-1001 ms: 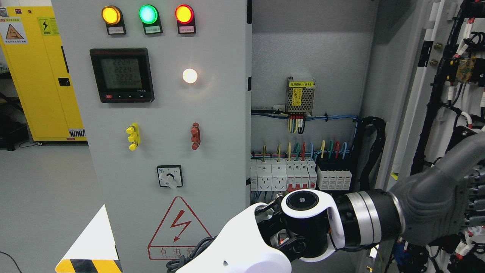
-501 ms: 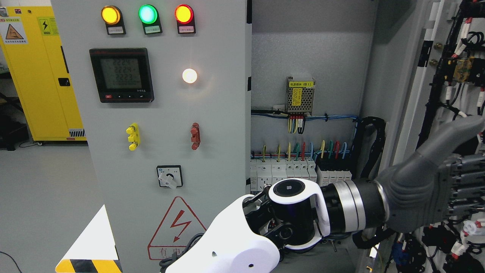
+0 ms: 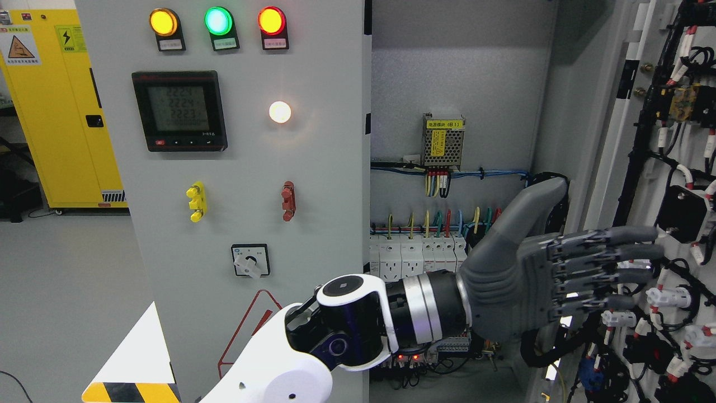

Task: Open door with both hands
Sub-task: 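Withdraw the left hand down out of the cabinet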

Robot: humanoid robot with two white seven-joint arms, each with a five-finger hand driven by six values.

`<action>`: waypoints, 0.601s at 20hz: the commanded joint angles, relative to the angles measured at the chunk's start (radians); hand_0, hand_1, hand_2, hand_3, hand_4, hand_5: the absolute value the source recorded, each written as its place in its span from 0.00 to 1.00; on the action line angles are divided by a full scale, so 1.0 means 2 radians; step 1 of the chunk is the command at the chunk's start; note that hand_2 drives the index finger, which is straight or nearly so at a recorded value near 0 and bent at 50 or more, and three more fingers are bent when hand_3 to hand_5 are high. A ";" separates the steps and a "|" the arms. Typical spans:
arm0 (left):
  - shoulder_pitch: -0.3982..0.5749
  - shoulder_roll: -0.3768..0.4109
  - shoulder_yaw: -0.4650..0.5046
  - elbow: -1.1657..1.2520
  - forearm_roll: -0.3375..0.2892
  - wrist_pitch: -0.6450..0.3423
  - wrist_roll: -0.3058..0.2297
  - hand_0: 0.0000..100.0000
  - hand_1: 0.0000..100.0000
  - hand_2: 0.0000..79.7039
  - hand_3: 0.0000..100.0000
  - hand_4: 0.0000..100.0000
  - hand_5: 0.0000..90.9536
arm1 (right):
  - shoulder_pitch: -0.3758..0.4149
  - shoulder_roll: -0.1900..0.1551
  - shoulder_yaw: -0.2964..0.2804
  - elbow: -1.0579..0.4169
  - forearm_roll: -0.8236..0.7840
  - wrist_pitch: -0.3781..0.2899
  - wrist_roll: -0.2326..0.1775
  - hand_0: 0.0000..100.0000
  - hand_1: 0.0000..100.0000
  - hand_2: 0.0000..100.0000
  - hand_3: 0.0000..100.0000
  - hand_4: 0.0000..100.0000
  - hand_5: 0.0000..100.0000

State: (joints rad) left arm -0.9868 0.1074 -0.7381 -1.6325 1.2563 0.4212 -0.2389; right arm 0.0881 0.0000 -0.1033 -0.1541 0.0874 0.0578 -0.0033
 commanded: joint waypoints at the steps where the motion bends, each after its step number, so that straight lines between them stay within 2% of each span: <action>1: 0.127 0.104 0.015 -0.073 -0.079 -0.026 0.006 0.00 0.00 0.00 0.00 0.00 0.00 | 0.000 0.002 0.000 0.000 0.000 -0.001 0.000 0.21 0.14 0.00 0.00 0.00 0.00; 2: 0.150 0.104 0.015 -0.073 -0.111 -0.028 0.007 0.00 0.00 0.00 0.00 0.00 0.00 | 0.000 0.002 0.000 0.000 0.000 -0.001 0.000 0.21 0.14 0.00 0.00 0.00 0.00; 5: 0.217 0.104 0.014 -0.073 -0.167 -0.040 0.014 0.00 0.00 0.00 0.00 0.00 0.00 | 0.000 0.002 0.002 0.000 0.001 -0.001 0.000 0.21 0.14 0.00 0.00 0.00 0.00; 8: 0.291 0.102 0.015 -0.072 -0.236 -0.069 0.015 0.00 0.00 0.00 0.00 0.00 0.00 | 0.000 0.002 0.003 0.000 0.001 -0.001 0.000 0.21 0.14 0.00 0.00 0.00 0.00; 9: 0.314 0.104 0.015 -0.070 -0.248 -0.079 0.015 0.00 0.00 0.00 0.00 0.00 0.00 | 0.000 0.002 0.003 0.000 0.001 -0.001 0.000 0.21 0.14 0.00 0.00 0.00 0.00; 12: 0.388 0.104 0.023 -0.064 -0.258 -0.105 0.015 0.00 0.00 0.00 0.00 0.00 0.00 | 0.000 0.002 0.003 0.000 0.001 -0.001 0.000 0.21 0.14 0.00 0.00 0.00 0.00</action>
State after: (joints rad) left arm -0.4684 0.2449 -0.7159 -1.7255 0.8706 0.2578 -0.2088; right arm 0.0875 0.0000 -0.1004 -0.1543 0.0887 0.0558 -0.0032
